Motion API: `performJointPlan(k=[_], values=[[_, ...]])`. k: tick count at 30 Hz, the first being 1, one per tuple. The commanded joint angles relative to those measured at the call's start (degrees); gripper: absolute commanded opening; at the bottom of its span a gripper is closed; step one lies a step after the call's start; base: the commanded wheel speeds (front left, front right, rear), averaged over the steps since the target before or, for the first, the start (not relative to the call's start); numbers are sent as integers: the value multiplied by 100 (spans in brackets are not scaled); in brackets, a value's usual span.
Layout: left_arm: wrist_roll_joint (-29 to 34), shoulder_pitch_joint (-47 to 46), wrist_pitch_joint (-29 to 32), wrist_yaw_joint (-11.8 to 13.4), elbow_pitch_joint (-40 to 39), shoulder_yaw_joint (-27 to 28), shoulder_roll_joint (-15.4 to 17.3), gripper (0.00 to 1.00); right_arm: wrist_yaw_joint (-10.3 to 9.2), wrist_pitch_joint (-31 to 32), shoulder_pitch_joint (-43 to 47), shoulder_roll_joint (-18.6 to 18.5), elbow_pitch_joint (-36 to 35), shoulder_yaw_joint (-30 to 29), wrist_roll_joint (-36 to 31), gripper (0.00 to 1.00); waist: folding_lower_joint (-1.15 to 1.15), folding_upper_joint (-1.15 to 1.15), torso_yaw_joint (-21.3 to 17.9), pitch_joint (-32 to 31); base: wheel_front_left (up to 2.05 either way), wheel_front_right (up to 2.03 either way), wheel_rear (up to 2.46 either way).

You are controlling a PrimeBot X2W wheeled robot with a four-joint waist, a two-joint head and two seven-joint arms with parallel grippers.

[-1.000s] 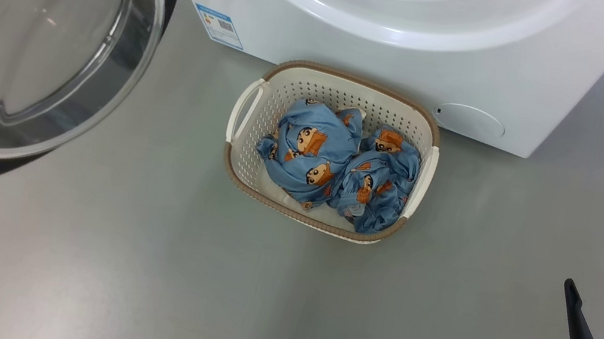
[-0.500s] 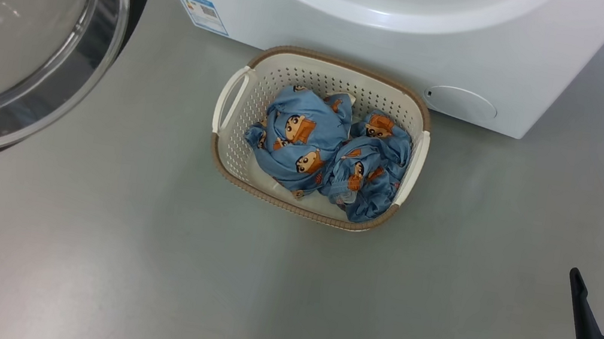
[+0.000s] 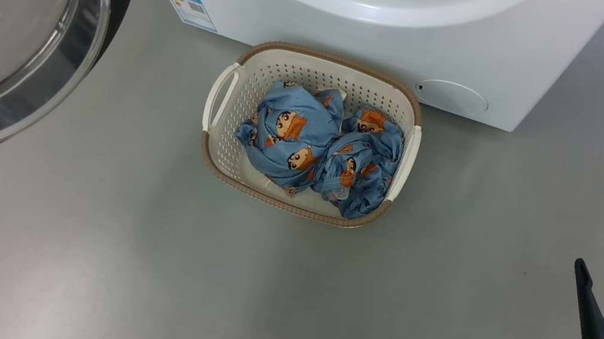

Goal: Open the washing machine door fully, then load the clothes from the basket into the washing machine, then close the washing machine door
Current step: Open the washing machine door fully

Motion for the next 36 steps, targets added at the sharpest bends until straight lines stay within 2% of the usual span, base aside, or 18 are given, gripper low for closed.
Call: performJointPlan(k=[1, 16, 19, 22, 23, 24, 28, 36], values=[[76, -73, -30, 9, -132, 121, 465, 0, 12, -76, -27, -74, -92, 123, -48, 100, 0, 0, -4, -25, 0, 0, 0], [233, 763, -30, -104, -765, 3, 36, 1, 12, -76, 192, 111, -39, 147, -22, 100, 0, 0, 7, -547, 0, 0, 0], [242, 979, -30, -146, -906, -48, -19, 24, 12, -76, 216, 148, -27, 171, -16, 100, 0, 0, -4, -652, 0, 0, 0], [190, 1183, -30, -188, -1083, -75, -92, 53, 12, -76, 252, 193, -12, 170, -7, 100, 0, 0, -13, -768, 0, 0, 0], [169, 1248, -30, -202, -1137, -94, -117, 85, 12, -76, 269, 212, -8, 165, -4, 100, 0, 0, -14, -807, 0, 0, 0], [129, 1310, -30, -217, -1180, -115, -150, 100, 12, -76, 289, 232, -6, 156, 0, 100, 0, 0, -16, -847, 0, 0, 0], [-128, 1515, -30, -255, -1314, -171, -279, 100, 12, -76, 389, 325, 4, 111, 14, 100, 0, 0, -30, -1004, 0, 0, 0], [-554, 2147, -30, -265, -2045, -983, -455, 100, 12, -76, 506, 441, -11, 34, 31, 100, 0, 0, -179, -1182, 0, 0, 0]])
